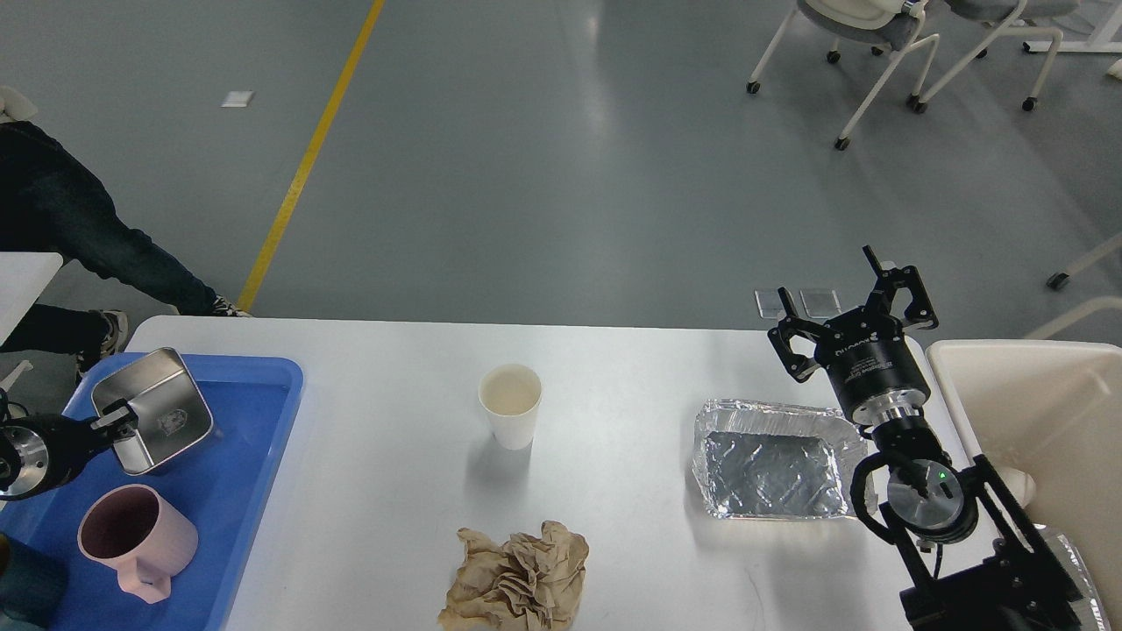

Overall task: Tidy desktop
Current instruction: 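Lift the steel tray and place it into the blue bin, then raise the left gripper away from the bin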

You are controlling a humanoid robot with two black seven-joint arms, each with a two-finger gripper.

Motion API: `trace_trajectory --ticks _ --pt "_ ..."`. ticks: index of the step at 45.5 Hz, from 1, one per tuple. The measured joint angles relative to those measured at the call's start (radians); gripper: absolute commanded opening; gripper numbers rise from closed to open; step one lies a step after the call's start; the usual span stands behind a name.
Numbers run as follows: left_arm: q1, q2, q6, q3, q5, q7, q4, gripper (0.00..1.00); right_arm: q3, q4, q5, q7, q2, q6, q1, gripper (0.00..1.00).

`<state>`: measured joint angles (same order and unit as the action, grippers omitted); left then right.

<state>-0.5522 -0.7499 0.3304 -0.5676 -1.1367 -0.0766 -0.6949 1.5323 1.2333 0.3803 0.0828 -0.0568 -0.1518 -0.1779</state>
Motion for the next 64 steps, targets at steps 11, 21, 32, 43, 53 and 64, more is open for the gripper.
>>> trace_trajectory --ticks 11,21,32,43,53,64 --pt "-0.001 0.001 -0.001 -0.002 0.006 0.0 0.0 0.97 0.0 0.0 0.0 0.0 0.0 0.0 0.0 1.0" --pt "-0.002 0.0 -0.001 -0.003 0.008 0.0 0.0 0.97 0.0 0.001 0.0 0.0 0.0 0.0 0.0 1.0" --pt "-0.041 -0.029 0.012 -0.016 0.108 -0.002 -0.001 0.97 0.0 0.002 0.0 0.0 0.001 0.0 0.0 1.0" --pt "-0.15 -0.118 0.036 -0.07 0.533 -0.003 -0.049 0.97 0.0 0.002 0.0 0.0 0.001 0.001 -0.004 1.0" --pt "-0.08 -0.144 -0.049 -0.312 0.861 -0.005 -0.277 0.97 0.0 -0.002 0.002 0.0 -0.002 0.003 -0.007 1.0" --pt "0.249 -0.031 -0.258 -0.639 0.954 0.003 -0.755 0.97 -0.004 -0.007 0.022 0.0 -0.049 0.004 -0.005 1.0"
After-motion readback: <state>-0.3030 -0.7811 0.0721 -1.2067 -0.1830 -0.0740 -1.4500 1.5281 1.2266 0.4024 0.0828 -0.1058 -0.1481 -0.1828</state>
